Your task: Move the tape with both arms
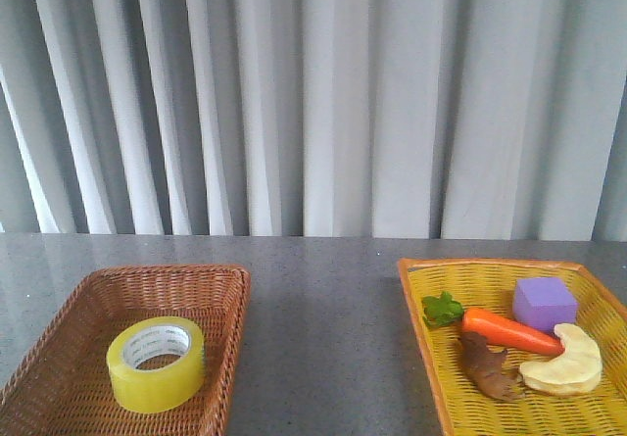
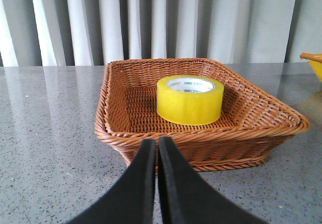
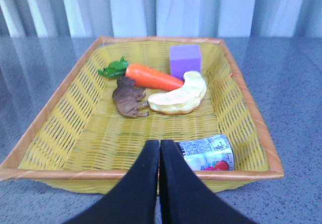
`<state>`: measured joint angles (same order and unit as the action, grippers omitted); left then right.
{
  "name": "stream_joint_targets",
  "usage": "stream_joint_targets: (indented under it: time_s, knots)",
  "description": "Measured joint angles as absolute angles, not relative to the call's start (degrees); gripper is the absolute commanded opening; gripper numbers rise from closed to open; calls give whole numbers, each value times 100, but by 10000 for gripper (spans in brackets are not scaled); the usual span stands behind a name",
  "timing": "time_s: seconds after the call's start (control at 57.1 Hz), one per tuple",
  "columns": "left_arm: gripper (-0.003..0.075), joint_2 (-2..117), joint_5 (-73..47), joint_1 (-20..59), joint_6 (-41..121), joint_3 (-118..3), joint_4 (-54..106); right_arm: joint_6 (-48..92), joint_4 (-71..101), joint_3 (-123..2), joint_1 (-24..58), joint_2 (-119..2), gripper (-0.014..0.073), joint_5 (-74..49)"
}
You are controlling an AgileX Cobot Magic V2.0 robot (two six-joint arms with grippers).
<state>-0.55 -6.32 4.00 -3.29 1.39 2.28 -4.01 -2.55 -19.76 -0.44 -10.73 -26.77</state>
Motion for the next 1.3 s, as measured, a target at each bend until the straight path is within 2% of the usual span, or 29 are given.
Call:
stream_joint_targets:
  time_s: [0.193, 0.543, 1.296]
  knots:
    - [-7, -55, -632, 400, -329, 139, 228, -401, -230, -1042, -93, -252, -7, -2147]
    - [-7, -55, -632, 400, -329, 139, 228, -401, -77, 130, -170, 12, -4, -550]
    - [-7, -55, -632, 400, -329, 139, 228, -379, -189, 151, -403, 74, -4, -472]
